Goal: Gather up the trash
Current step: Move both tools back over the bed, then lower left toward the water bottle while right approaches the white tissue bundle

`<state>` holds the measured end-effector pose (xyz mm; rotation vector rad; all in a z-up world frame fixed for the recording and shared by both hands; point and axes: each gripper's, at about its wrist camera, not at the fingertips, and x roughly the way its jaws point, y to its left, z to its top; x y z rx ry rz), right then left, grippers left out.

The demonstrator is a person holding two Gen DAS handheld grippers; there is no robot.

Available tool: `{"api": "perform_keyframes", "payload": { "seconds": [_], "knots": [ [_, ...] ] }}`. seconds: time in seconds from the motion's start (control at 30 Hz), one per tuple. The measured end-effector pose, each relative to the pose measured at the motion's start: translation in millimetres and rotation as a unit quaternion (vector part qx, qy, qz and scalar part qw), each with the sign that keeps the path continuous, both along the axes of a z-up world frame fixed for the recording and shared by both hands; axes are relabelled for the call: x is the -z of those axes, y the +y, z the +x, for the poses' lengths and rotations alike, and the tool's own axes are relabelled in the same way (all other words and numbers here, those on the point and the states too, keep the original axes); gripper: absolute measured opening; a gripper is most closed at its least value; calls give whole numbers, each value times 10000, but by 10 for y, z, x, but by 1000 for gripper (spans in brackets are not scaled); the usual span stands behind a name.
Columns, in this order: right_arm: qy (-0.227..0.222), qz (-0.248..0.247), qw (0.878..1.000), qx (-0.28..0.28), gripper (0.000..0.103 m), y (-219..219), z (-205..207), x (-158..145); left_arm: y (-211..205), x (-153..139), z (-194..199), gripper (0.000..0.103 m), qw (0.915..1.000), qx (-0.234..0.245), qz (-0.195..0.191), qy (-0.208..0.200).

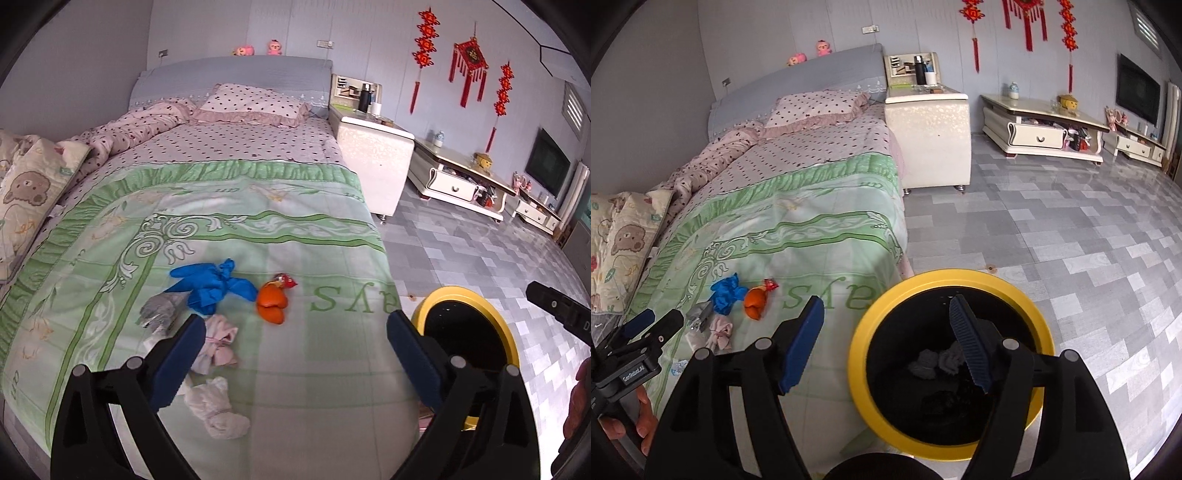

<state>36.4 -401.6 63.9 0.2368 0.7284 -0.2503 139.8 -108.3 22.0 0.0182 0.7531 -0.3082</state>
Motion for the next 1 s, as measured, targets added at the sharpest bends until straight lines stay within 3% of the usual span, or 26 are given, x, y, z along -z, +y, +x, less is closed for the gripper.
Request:
{"api": "perform_keyframes", "payload": {
  "seconds": [0.23,0.47,0.73,1.0],
  "knots": [
    [-63,-46,9988,-493,68,735,110,-73,686,58,44,95,9982,-589,69,35],
    [67,-121,9955,-937,68,1313,254,83,1277,254,113,95,9939,-1076,180,150],
    [229,-135,9872,-1573,68,1908,441,487,1824,613,264,95,9878,-1486,199,420],
    [513,-245,9731,-2232,68,2504,694,928,2066,1060,323,95,9829,-1636,261,800]
  ]
}}
